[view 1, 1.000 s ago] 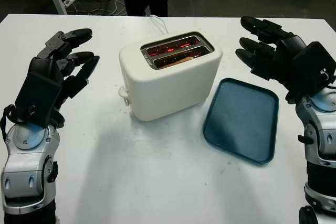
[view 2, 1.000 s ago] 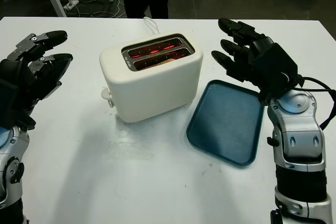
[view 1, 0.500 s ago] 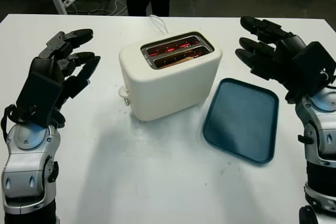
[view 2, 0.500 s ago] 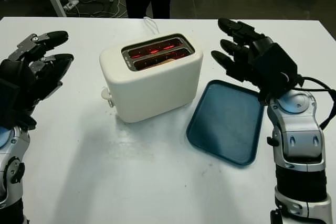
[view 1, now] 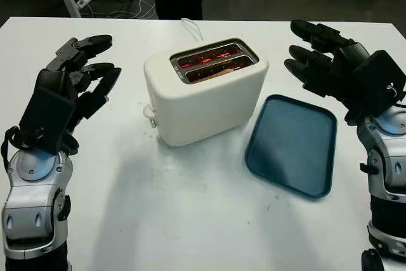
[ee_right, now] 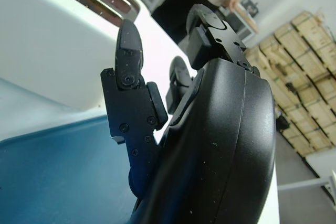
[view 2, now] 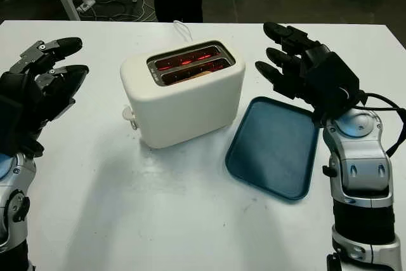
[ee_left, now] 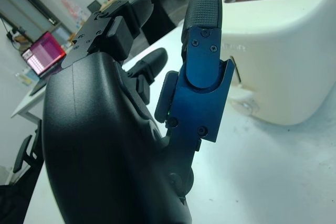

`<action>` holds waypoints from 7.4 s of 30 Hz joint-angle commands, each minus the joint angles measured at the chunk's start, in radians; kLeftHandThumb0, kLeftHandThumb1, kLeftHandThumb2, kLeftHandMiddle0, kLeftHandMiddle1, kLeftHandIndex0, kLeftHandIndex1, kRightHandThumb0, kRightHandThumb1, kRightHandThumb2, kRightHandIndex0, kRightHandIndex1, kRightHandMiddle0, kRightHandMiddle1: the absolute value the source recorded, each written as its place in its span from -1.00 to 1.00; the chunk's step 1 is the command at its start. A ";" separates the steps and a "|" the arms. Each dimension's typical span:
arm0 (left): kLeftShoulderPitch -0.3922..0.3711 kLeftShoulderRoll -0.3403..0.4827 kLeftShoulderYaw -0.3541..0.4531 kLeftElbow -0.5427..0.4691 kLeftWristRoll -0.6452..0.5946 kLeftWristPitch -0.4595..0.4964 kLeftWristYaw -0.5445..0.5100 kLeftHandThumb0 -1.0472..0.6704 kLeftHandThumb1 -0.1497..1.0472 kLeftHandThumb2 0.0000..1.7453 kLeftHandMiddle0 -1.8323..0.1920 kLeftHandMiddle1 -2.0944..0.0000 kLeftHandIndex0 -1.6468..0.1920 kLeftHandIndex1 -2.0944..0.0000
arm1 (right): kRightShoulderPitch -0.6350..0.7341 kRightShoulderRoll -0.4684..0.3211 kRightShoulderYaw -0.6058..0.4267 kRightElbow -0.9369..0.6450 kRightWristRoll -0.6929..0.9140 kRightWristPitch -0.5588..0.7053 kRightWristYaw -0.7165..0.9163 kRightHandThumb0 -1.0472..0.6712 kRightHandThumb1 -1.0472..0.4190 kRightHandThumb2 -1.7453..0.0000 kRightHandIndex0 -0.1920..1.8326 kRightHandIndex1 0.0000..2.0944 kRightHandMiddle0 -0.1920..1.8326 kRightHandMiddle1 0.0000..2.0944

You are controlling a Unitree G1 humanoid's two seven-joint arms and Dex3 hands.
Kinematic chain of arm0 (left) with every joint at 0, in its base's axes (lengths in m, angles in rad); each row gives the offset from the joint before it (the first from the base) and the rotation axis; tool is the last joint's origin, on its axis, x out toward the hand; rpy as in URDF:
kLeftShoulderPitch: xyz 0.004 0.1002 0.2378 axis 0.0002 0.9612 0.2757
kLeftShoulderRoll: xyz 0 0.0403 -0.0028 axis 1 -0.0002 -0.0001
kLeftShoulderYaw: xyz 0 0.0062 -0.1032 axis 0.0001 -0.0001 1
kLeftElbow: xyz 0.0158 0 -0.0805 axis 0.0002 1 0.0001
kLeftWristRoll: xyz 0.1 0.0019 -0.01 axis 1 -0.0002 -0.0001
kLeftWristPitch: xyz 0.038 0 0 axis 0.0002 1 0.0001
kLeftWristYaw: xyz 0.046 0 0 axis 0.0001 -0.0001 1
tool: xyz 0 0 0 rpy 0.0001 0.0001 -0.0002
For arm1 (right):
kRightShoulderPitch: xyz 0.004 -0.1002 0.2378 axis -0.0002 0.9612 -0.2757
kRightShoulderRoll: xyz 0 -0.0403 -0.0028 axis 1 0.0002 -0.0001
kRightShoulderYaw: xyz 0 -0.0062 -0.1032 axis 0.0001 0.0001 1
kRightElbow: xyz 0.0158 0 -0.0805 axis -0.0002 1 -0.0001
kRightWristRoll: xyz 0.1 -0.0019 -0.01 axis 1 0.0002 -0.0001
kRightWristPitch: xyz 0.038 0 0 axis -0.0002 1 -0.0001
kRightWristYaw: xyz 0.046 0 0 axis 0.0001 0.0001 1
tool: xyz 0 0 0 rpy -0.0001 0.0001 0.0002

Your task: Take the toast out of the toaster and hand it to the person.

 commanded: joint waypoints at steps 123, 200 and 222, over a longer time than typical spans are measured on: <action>0.028 -0.018 -0.019 -0.003 0.014 -0.034 0.018 -0.60 0.79 -0.77 0.58 0.16 0.41 0.48 | -0.699 -0.029 0.498 0.811 -0.571 -0.867 0.177 -0.21 -0.41 0.98 0.04 -0.58 0.14 -0.88; 0.028 -0.020 -0.022 0.010 0.011 -0.046 0.028 -0.60 0.79 -0.79 0.58 0.16 0.40 0.50 | -0.879 -0.060 0.285 1.130 -0.498 -0.880 -0.099 -0.32 -0.83 0.53 0.23 0.67 -0.01 0.67; 0.032 -0.022 -0.006 0.004 -0.019 -0.016 0.012 -0.58 0.79 -0.83 0.61 0.16 0.43 0.52 | -0.865 0.002 0.127 1.539 -0.349 -0.663 -0.416 -0.04 -0.83 0.64 0.04 0.67 -0.24 0.67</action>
